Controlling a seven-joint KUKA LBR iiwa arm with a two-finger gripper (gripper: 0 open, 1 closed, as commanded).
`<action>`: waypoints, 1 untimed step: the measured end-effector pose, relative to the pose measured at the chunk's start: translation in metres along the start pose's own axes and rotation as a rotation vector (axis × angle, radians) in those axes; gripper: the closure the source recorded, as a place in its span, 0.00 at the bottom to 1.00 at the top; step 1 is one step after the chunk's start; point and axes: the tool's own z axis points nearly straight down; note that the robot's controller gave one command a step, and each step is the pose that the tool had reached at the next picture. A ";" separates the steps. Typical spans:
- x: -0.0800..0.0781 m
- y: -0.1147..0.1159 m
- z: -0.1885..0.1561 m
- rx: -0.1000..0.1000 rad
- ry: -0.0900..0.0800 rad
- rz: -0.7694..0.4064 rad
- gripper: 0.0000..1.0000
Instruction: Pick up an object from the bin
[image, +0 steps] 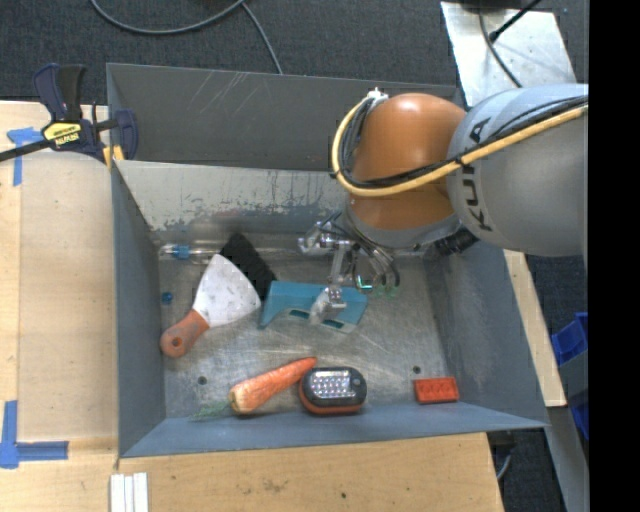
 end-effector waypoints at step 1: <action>-0.002 0.000 -0.005 -0.001 -0.008 0.001 0.00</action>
Offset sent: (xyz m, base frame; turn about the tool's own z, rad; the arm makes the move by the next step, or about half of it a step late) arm 0.0339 -0.0068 -0.0975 -0.0003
